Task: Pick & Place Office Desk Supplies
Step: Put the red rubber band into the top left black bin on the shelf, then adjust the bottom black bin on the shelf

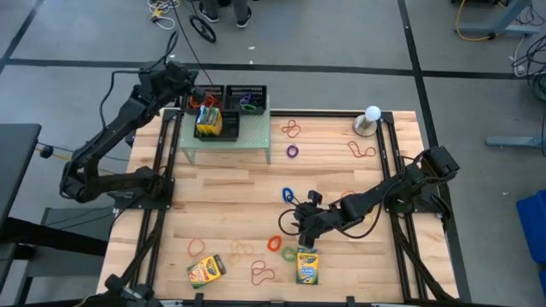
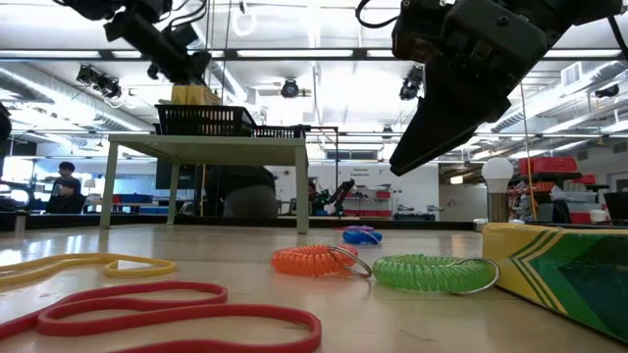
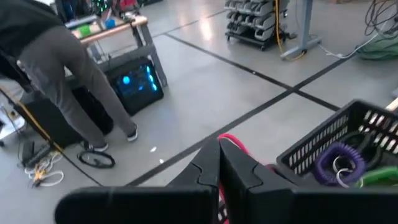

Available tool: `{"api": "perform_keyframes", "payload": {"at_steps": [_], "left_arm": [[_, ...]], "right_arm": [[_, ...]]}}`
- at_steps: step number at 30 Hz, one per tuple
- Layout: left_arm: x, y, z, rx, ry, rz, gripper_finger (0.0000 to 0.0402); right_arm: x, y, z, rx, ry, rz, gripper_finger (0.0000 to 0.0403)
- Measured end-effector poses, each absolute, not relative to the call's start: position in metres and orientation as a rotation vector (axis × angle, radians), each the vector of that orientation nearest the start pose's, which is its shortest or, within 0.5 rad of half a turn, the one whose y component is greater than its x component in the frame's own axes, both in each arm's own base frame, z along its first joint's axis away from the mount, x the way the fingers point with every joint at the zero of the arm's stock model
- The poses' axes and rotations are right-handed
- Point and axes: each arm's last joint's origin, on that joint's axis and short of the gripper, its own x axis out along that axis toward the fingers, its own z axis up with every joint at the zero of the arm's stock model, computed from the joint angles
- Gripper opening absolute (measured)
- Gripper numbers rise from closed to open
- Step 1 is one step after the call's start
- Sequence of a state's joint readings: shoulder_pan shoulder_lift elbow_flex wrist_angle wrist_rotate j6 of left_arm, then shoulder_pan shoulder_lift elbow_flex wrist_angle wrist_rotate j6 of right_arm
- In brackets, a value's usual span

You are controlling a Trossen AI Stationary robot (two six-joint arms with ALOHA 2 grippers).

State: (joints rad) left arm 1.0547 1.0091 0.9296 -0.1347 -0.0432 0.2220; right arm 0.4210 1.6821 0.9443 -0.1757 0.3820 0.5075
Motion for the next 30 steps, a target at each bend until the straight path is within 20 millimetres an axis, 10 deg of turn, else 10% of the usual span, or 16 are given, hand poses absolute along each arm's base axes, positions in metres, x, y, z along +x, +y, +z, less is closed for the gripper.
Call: {"api": "perform_keyframes", "payload": {"at_steps": [30], "left_arm": [[0.097, 0.18, 0.351, 0.046, 0.596, 1.108, 0.0168]], "right_arm": [[0.305, 0.125, 0.171, 0.126, 0.811, -0.177, 0.0167]]}}
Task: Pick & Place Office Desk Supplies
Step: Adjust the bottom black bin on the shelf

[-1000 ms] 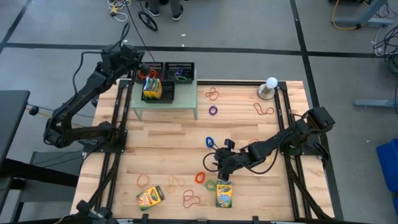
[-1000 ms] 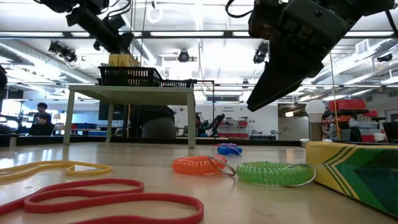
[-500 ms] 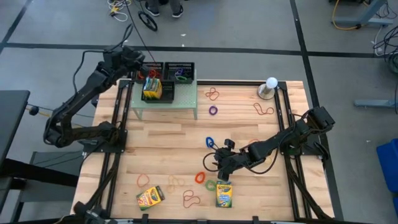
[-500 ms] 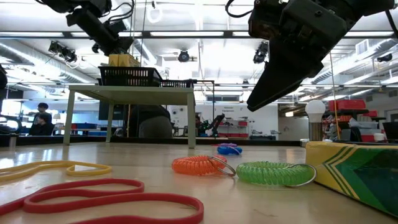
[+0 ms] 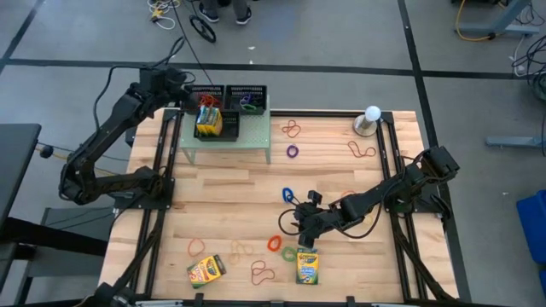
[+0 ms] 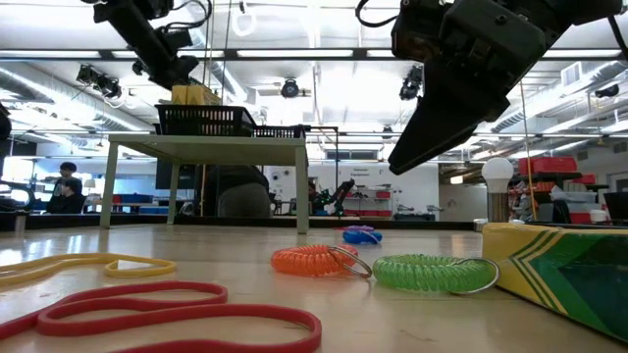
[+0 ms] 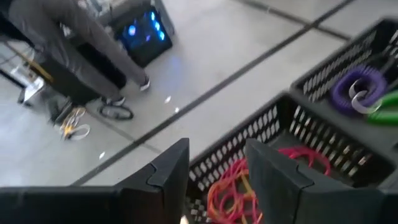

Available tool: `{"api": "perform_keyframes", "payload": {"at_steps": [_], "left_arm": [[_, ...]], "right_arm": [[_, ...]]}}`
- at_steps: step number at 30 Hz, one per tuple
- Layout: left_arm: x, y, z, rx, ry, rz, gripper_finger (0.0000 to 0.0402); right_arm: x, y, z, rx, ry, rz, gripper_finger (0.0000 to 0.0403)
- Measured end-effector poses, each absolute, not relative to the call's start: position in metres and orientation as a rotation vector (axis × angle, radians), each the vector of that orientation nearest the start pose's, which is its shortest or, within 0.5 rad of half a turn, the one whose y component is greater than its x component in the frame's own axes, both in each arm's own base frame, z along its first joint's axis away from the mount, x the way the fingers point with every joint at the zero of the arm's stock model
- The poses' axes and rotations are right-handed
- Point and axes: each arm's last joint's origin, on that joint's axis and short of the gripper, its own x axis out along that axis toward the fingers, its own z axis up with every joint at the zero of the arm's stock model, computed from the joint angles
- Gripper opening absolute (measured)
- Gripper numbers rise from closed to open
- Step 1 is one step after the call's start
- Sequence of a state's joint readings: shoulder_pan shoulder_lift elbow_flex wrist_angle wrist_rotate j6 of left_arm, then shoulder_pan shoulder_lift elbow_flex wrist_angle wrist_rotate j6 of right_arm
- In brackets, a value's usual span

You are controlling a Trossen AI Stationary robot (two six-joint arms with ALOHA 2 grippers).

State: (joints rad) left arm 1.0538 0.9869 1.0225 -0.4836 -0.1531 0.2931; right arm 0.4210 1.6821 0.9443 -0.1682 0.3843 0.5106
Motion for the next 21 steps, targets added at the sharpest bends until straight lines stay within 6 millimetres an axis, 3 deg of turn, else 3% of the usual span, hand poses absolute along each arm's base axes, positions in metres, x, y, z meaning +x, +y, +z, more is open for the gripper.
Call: {"api": "perform_keyframes", "payload": {"at_steps": [5, 9, 12, 16, 21], "left_arm": [[0.093, 0.175, 0.354, 0.08, 0.604, 1.145, 0.019], [0.085, 0.154, 0.367, 0.11, 0.534, 1.128, 0.0182], [0.08, 0.132, 0.373, 0.075, 0.47, 1.065, 0.0149], [0.078, 0.099, 0.374, 0.044, 0.409, 0.856, 0.009], [0.096, 0.074, 0.347, -0.019, 0.365, 0.548, 0.0024]], "right_arm": [[0.305, 0.125, 0.171, 0.124, 0.809, -0.181, 0.0167], [0.305, 0.124, 0.171, 0.104, 0.8, -0.201, 0.0166], [0.304, 0.122, 0.17, 0.049, 0.807, -0.214, 0.0158], [0.307, 0.113, 0.171, 0.031, 0.802, -0.248, 0.0126], [0.312, 0.102, 0.169, 0.026, 0.759, -0.293, 0.0057]]}}
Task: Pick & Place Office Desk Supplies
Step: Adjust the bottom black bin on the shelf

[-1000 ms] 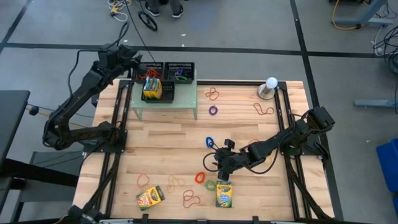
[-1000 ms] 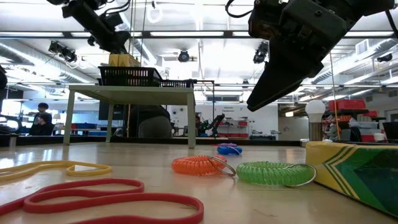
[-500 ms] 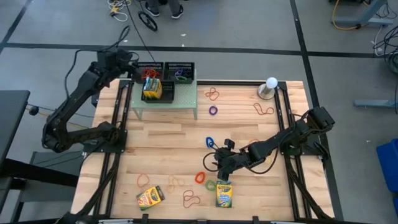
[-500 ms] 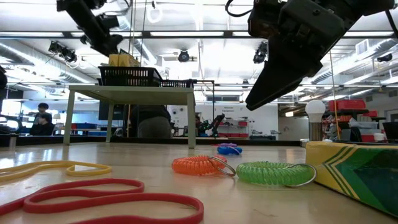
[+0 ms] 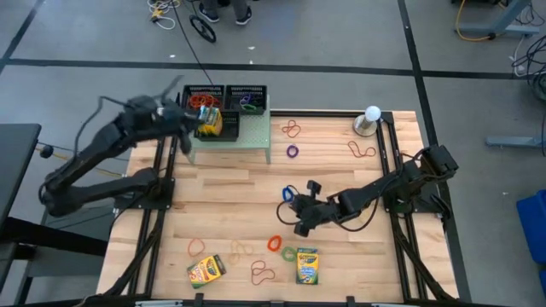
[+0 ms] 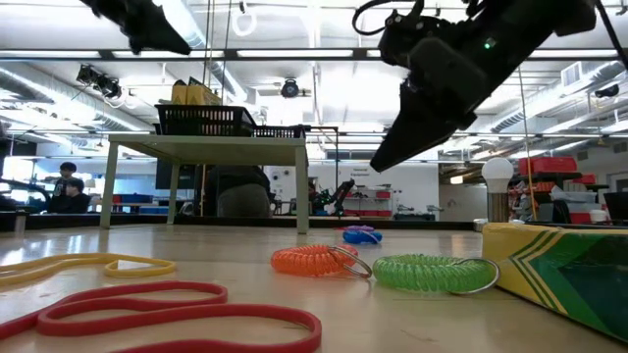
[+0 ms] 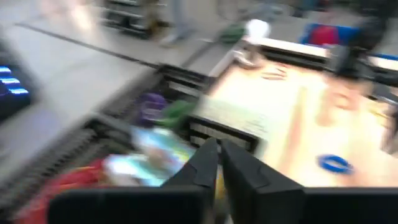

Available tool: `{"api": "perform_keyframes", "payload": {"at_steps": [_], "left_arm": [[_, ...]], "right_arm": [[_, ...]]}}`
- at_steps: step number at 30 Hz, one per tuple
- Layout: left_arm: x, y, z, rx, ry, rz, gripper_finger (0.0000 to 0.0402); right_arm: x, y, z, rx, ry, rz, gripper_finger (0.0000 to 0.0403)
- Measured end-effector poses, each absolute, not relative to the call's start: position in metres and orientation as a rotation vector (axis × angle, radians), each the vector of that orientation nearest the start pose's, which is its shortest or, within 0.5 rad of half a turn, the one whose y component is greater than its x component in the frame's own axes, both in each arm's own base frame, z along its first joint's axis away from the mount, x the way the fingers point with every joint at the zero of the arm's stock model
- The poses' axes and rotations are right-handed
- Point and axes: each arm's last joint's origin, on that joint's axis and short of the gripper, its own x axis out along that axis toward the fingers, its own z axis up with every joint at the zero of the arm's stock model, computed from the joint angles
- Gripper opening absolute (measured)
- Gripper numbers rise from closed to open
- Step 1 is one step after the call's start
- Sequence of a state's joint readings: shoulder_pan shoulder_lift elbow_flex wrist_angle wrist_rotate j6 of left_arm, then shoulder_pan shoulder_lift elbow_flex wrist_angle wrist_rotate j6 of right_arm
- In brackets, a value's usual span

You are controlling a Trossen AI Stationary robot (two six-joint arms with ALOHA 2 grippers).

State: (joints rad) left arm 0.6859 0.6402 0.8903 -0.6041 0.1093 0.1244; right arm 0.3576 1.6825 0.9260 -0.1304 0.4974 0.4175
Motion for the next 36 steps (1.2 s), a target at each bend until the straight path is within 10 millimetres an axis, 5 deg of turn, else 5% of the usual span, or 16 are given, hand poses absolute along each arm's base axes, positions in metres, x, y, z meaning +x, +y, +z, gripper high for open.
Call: {"api": "perform_keyframes", "payload": {"at_steps": [4, 11, 22, 36], "left_arm": [[0.117, 0.068, 0.308, -0.103, 0.361, 0.431, 0.0007], [0.148, 0.064, 0.268, -0.146, 0.281, 0.33, 0.003], [0.173, 0.053, 0.255, -0.209, 0.215, 0.338, 0.0027], [0.177, 0.05, 0.26, -0.224, 0.145, 0.352, 0.0028]], "right_arm": [[0.312, 0.097, 0.164, 0.024, 0.711, -0.288, 0.0008], [0.313, 0.098, 0.165, 0.025, 0.695, -0.284, 0.0022], [0.311, 0.102, 0.166, -0.005, 0.666, -0.328, 0.0012], [0.311, 0.102, 0.167, -0.005, 0.665, -0.328, 0.0008]]}}
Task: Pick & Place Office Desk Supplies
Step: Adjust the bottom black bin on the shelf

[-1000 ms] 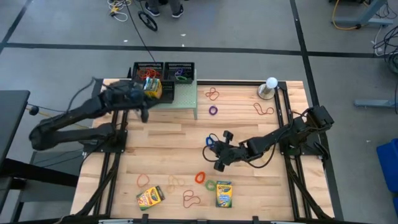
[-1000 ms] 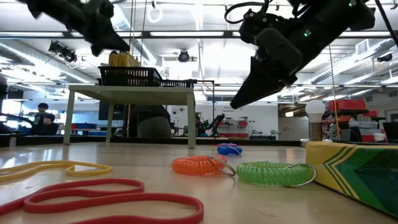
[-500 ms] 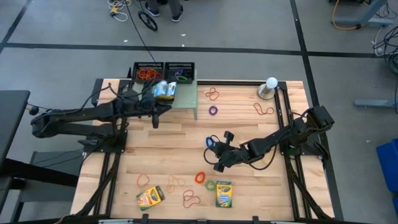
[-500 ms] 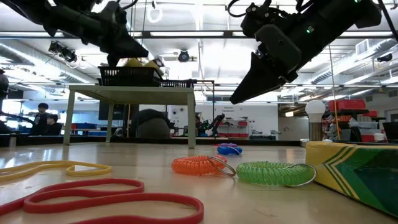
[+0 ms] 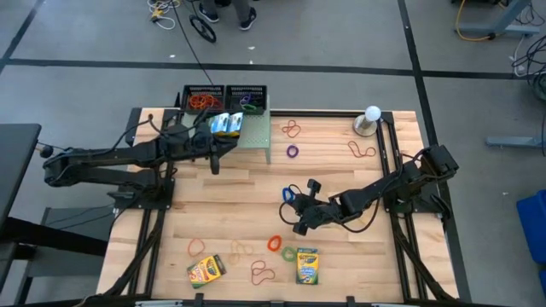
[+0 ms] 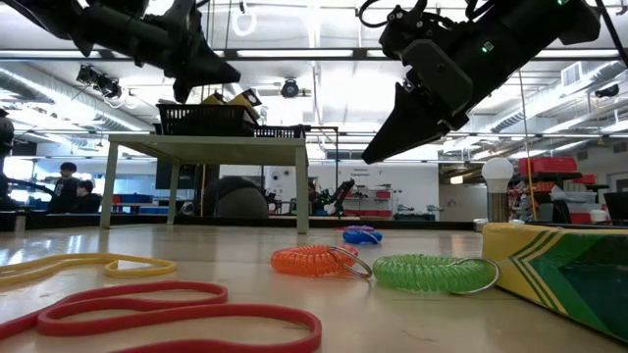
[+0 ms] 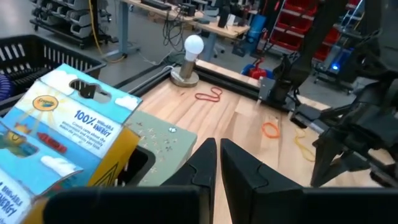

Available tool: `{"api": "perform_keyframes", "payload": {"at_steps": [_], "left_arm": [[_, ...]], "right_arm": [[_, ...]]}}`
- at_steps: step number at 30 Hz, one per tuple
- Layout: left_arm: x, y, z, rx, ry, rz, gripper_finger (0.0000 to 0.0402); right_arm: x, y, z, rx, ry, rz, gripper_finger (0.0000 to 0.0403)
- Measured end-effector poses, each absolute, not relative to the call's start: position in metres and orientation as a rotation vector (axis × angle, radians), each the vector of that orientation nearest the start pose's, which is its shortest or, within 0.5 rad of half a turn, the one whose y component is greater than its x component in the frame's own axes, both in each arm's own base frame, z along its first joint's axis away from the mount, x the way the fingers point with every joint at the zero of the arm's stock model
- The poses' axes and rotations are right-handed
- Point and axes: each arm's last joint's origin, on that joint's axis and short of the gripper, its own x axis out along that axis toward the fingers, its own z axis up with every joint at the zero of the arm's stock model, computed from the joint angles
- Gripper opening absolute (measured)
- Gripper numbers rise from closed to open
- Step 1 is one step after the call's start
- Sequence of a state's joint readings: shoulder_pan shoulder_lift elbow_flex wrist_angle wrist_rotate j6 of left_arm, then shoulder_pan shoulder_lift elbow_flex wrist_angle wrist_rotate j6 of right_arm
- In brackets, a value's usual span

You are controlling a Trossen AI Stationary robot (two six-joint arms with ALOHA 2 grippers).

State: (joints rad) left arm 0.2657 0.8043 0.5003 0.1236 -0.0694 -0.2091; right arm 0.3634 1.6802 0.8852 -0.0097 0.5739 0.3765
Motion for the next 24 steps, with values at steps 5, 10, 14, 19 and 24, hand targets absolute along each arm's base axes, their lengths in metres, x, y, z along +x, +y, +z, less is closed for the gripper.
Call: {"api": "perform_keyframes", "payload": {"at_steps": [5, 10, 14, 19, 24], "left_arm": [[0.176, 0.051, 0.28, -0.178, 0.101, 0.372, 0.0026], [0.179, 0.052, 0.313, -0.04, 0.202, 0.401, 0.0035], [0.196, 0.059, 0.326, 0.004, 0.385, 0.46, 0.0071], [0.225, 0.069, 0.339, 0.056, 0.577, 0.543, 0.0141], [0.257, 0.075, 0.341, 0.162, 0.717, 0.654, 0.0211]], "right_arm": [[0.311, 0.101, 0.167, -0.001, 0.664, -0.33, 0.0014], [0.311, 0.101, 0.167, -0.001, 0.664, -0.33, 0.0007], [0.312, 0.1, 0.167, 0.005, 0.657, -0.334, 0.0009], [0.313, 0.099, 0.168, 0.009, 0.651, -0.335, 0.0012], [0.314, 0.099, 0.168, 0.02, 0.642, -0.336, 0.0008]]}}
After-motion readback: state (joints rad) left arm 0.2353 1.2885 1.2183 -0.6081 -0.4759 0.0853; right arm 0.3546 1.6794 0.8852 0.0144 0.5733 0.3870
